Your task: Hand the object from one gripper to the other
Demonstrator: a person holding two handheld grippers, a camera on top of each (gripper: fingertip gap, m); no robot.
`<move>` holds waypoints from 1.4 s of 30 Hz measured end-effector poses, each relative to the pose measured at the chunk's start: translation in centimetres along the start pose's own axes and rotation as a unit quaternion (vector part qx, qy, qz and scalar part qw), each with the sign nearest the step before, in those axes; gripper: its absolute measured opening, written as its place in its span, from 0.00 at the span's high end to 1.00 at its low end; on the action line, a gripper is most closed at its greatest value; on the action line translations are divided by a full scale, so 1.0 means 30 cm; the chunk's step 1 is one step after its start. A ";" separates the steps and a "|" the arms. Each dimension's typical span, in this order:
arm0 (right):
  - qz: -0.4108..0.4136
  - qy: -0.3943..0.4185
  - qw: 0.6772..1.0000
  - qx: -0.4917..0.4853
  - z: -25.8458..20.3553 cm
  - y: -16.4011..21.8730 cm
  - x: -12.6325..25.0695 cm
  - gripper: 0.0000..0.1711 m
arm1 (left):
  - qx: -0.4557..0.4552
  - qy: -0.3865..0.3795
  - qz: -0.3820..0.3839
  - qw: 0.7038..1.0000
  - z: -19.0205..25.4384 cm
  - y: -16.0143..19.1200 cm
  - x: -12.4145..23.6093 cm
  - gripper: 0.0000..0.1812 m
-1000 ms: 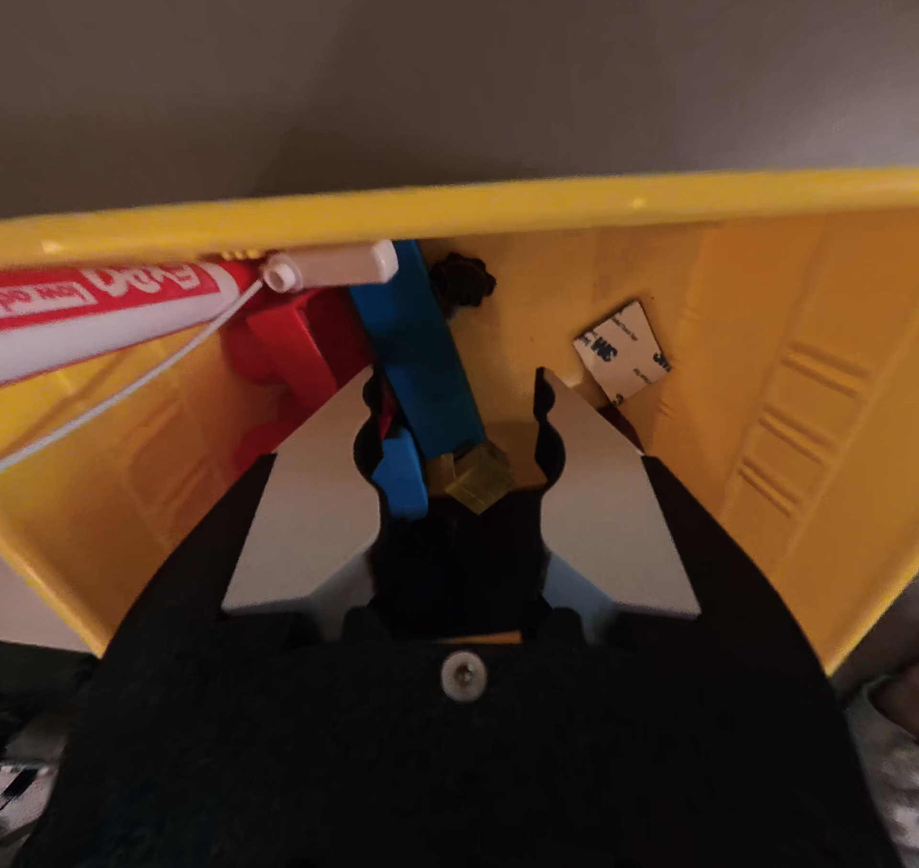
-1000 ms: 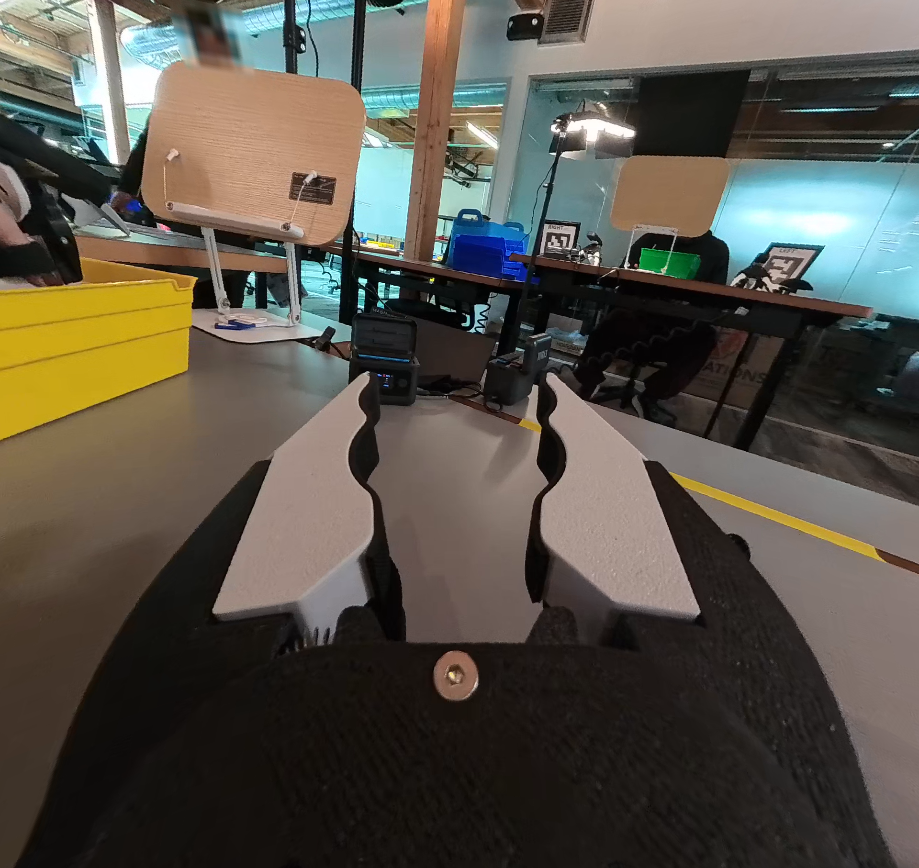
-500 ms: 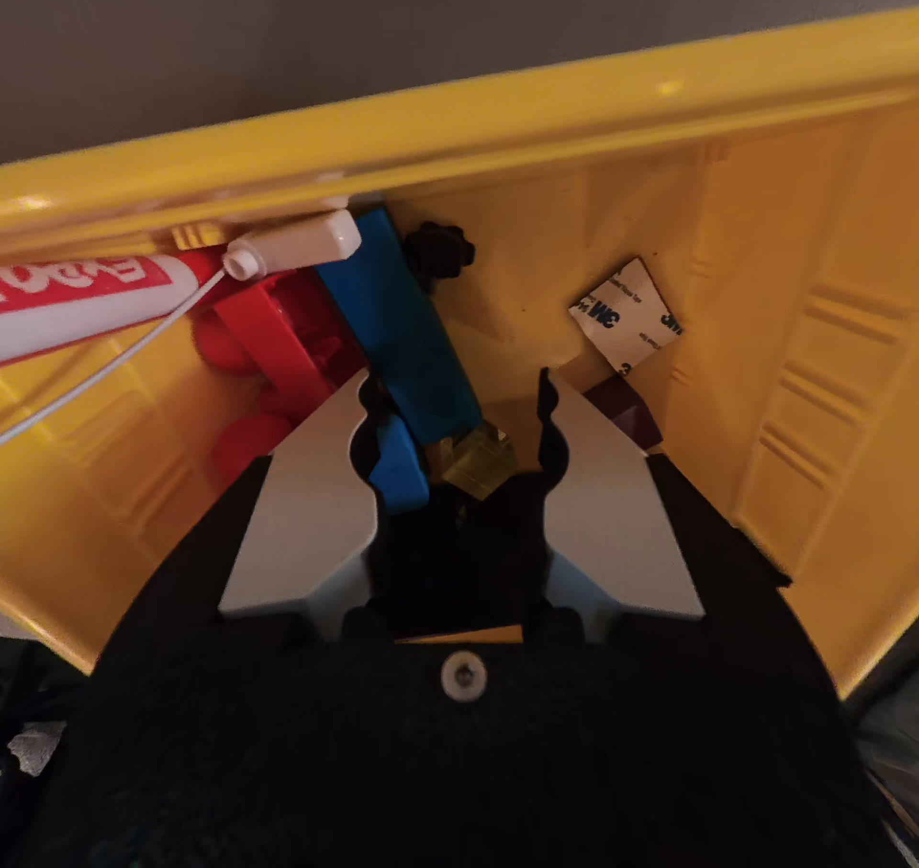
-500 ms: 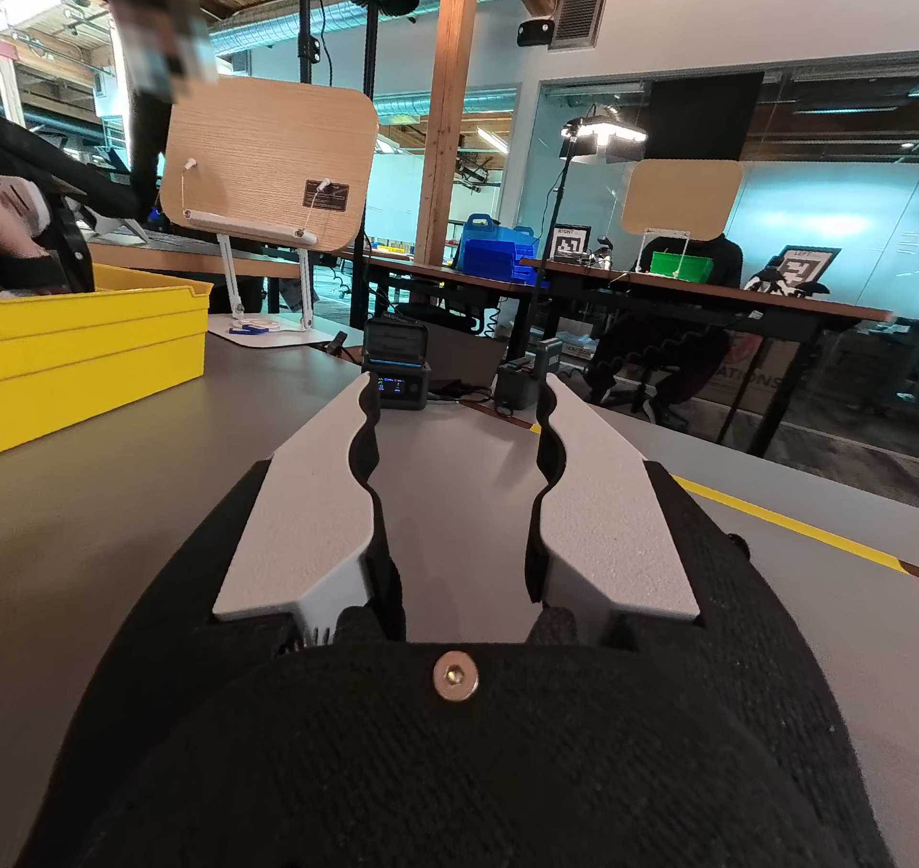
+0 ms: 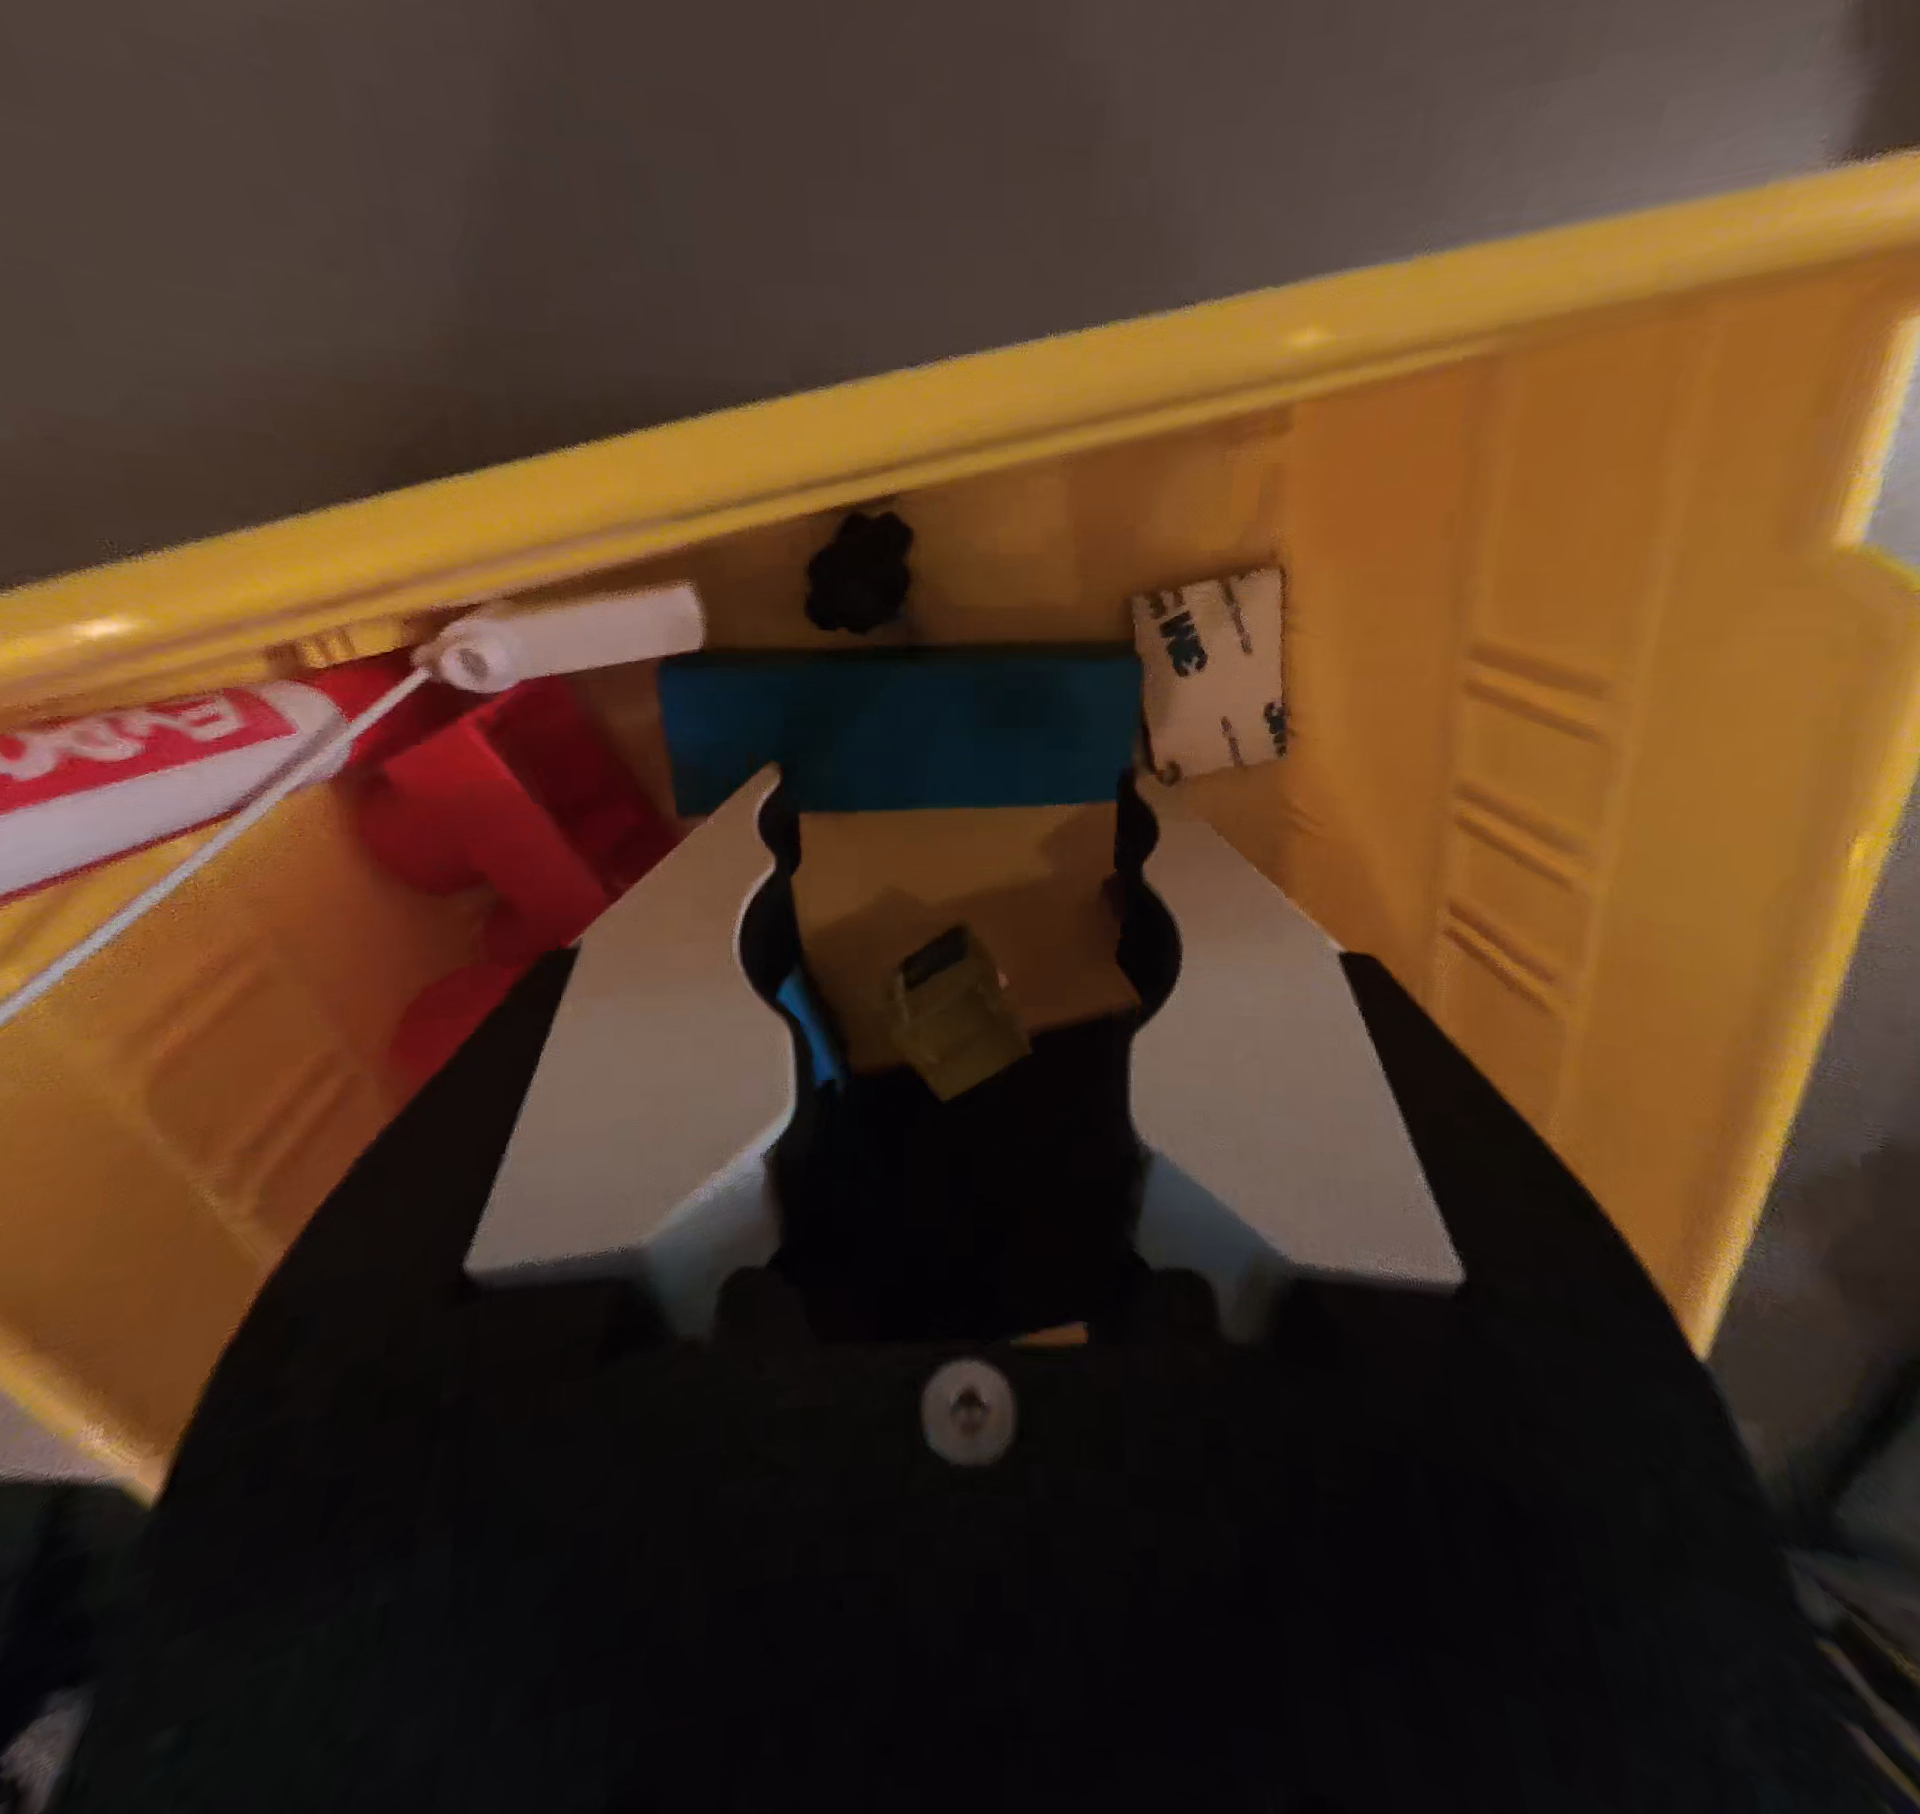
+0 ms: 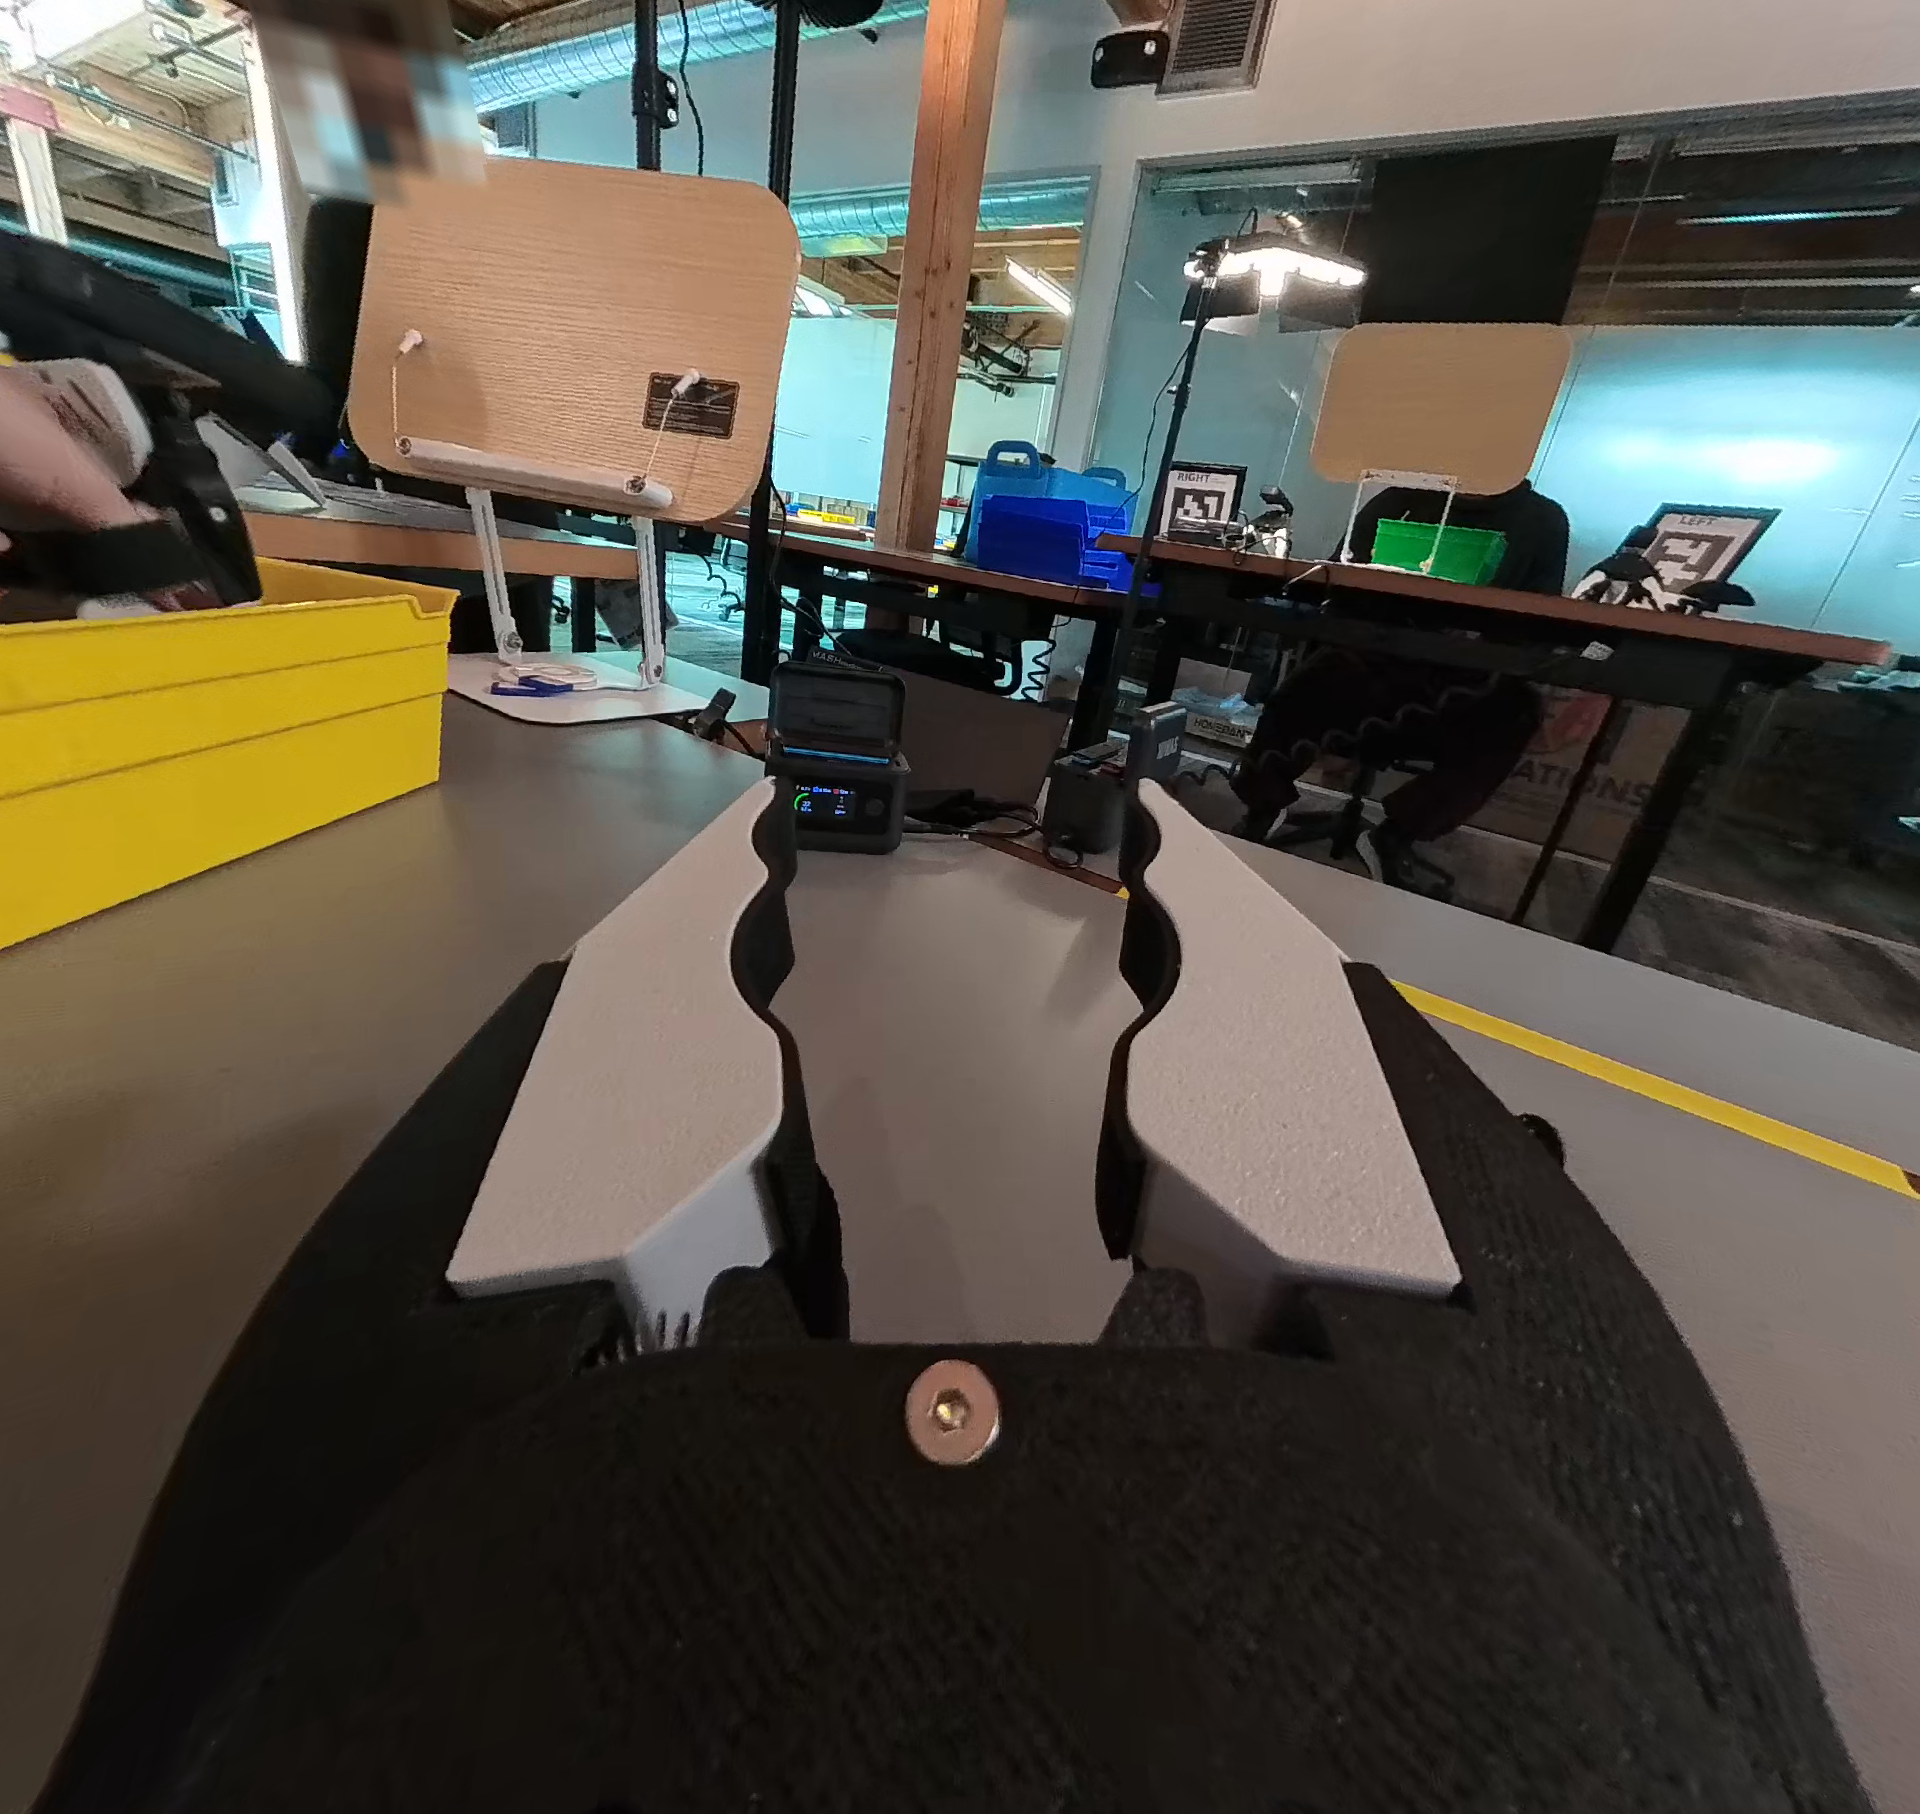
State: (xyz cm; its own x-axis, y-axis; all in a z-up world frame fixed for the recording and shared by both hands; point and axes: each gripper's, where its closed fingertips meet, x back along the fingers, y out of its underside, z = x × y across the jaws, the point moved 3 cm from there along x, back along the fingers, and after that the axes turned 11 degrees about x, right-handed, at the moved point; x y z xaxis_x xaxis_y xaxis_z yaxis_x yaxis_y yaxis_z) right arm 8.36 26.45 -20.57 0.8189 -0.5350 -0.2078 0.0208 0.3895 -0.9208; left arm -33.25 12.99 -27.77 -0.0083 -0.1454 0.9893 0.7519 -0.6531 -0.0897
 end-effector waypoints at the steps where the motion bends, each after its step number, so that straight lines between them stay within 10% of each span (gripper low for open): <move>1: 0.000 0.000 1.000 -0.001 0.000 0.000 0.000 0.64 | -0.015 -0.023 0.002 1.000 -0.010 -0.004 0.007 0.66; 8: -0.005 -0.005 1.000 -0.011 -0.004 0.006 -0.003 0.64 | -0.046 0.014 -0.012 0.999 0.019 -0.016 0.010 0.41; 29: -0.009 -0.012 1.000 -0.012 -0.011 0.011 -0.009 0.65 | -0.056 -0.008 -0.004 0.998 -0.022 0.003 -0.052 0.47; 42: -0.009 -0.021 1.000 -0.010 -0.019 0.012 -0.019 0.64 | -0.103 0.181 0.218 0.954 0.109 0.085 0.252 0.48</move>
State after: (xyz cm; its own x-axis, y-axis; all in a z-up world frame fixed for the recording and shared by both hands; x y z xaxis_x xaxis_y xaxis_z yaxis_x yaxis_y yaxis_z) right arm 7.58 26.46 -20.99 0.8420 -0.5093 -0.1779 0.0245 0.3655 -0.9305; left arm -29.22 12.66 -20.14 0.0203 -0.6581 0.7527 0.5906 -0.5995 -0.5401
